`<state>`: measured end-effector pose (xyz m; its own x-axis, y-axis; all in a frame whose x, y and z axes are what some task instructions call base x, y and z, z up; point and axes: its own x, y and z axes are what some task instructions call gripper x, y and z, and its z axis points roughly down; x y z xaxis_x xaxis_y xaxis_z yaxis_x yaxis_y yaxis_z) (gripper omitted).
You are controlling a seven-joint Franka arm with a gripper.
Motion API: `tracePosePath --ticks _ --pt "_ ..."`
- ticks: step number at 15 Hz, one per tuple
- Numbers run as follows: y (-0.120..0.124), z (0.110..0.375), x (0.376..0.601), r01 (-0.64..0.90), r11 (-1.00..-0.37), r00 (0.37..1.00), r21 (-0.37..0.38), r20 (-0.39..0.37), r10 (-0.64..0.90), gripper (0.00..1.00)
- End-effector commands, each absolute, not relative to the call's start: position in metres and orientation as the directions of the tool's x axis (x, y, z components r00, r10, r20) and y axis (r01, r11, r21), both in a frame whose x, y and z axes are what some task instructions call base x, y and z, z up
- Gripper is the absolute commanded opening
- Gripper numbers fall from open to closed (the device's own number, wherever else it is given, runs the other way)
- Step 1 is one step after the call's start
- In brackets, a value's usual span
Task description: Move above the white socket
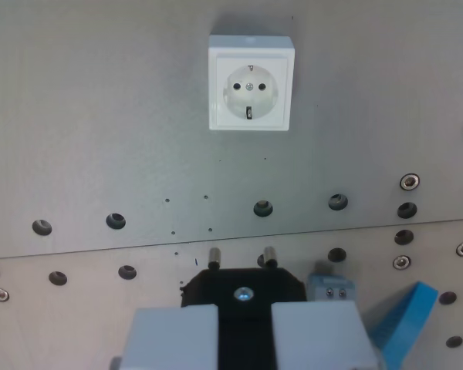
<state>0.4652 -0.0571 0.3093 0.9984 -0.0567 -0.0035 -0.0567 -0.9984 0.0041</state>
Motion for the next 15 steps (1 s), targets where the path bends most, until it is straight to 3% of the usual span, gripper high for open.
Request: tracePosePath --ticks 1,15 --pt "-0.057 0.309 0.465 -0.057 -0.998 0.998 0.004 -0.003 -0.057 0.00" --pt "-0.058 0.299 0.465 -0.058 -0.998 0.998 0.008 0.018 -0.058 0.00"
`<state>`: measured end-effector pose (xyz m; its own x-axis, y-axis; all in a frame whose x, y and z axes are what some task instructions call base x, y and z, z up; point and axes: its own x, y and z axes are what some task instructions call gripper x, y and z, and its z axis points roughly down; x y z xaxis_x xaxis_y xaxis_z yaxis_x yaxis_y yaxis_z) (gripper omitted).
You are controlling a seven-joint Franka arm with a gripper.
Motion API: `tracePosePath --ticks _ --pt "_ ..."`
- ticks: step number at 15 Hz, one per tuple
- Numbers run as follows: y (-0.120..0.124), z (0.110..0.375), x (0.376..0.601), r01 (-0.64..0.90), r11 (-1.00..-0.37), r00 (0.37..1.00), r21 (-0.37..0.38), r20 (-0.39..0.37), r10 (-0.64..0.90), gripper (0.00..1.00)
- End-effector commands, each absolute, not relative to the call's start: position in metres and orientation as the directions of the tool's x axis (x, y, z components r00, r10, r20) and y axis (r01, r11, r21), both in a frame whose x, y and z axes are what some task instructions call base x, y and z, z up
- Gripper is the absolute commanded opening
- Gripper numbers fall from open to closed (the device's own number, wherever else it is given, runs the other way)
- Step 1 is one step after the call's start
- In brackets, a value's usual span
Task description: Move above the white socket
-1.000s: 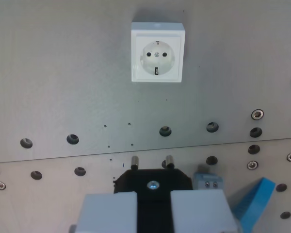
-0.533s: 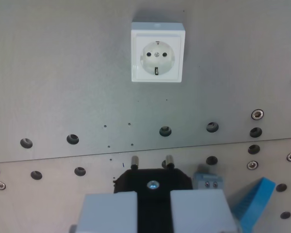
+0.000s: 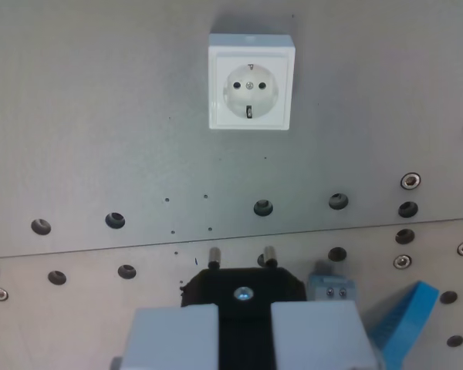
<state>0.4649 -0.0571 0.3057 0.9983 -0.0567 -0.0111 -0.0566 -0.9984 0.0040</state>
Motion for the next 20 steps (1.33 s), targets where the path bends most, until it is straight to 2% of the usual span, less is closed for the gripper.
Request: tracePosePath --ticks 1,9,20 --pt "-0.058 0.296 0.465 -0.058 -0.998 0.998 0.009 0.027 -0.058 0.00" --pt "-0.060 0.274 0.463 -0.063 -0.998 0.995 0.015 0.072 -0.062 0.00" --pt "-0.065 0.227 0.462 -0.060 -0.998 0.995 0.026 0.081 -0.058 0.00"
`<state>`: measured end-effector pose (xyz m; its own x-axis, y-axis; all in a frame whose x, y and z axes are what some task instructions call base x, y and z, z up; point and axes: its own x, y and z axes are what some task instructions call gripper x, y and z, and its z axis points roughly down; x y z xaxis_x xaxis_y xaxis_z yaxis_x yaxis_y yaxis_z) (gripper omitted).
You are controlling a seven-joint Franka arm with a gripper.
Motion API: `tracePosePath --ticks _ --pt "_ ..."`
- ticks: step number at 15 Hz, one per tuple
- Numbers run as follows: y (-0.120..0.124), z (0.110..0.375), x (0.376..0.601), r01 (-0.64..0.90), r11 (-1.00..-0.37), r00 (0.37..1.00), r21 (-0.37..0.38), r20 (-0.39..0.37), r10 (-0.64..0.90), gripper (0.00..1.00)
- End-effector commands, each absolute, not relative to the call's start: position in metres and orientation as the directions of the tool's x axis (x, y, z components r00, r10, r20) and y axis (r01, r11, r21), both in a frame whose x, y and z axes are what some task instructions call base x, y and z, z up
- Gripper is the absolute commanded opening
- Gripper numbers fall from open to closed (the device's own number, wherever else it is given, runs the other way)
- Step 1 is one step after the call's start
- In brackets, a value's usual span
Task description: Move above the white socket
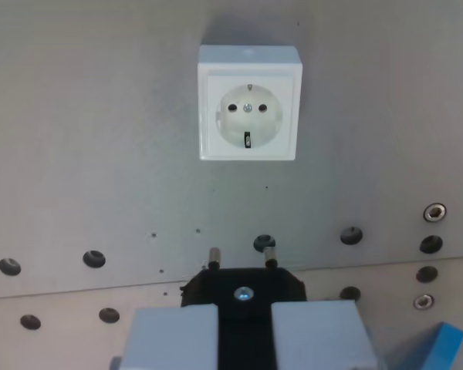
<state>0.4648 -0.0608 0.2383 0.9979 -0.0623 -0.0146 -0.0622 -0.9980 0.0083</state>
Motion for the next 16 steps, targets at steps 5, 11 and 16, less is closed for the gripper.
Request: tracePosePath --ticks 5,11,16 --pt "-0.067 0.204 0.461 -0.059 -0.998 0.994 0.030 0.090 -0.056 0.00" --pt "-0.069 0.176 0.459 -0.061 -0.998 0.993 0.036 0.101 -0.057 0.00" --pt "-0.071 0.154 0.459 -0.062 -0.997 0.993 0.037 0.101 -0.058 0.00"
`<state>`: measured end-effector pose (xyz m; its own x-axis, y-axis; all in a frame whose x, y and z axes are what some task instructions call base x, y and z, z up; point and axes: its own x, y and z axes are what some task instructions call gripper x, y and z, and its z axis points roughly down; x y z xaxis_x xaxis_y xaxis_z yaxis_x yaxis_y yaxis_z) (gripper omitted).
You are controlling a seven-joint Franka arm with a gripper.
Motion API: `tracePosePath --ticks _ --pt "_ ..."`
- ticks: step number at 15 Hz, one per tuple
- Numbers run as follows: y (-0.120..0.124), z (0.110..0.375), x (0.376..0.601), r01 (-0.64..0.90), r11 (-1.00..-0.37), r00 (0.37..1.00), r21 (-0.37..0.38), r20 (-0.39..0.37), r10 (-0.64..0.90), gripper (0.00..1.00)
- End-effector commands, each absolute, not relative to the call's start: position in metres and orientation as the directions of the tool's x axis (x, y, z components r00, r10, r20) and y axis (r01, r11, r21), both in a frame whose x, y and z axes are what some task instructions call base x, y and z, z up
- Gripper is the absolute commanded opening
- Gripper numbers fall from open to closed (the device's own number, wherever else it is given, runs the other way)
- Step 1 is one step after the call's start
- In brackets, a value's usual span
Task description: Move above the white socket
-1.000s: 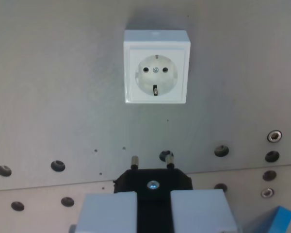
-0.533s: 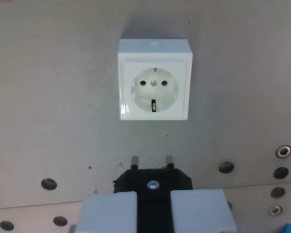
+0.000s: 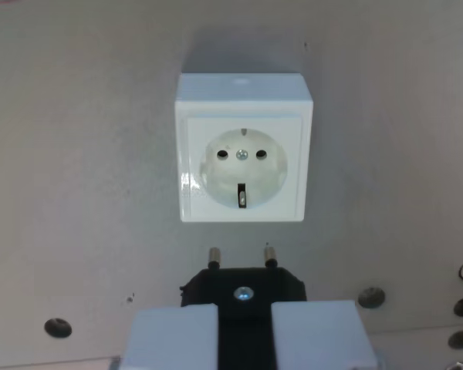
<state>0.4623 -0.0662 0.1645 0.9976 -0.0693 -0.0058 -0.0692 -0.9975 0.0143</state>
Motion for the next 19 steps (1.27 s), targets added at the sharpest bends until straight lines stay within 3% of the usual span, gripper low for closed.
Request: tracePosePath --ticks 1,19 --pt "-0.071 0.150 0.459 -0.062 -0.997 0.993 0.037 0.101 -0.058 0.00" --pt "-0.071 0.110 0.453 -0.066 -0.997 0.992 0.039 0.115 -0.061 0.00"
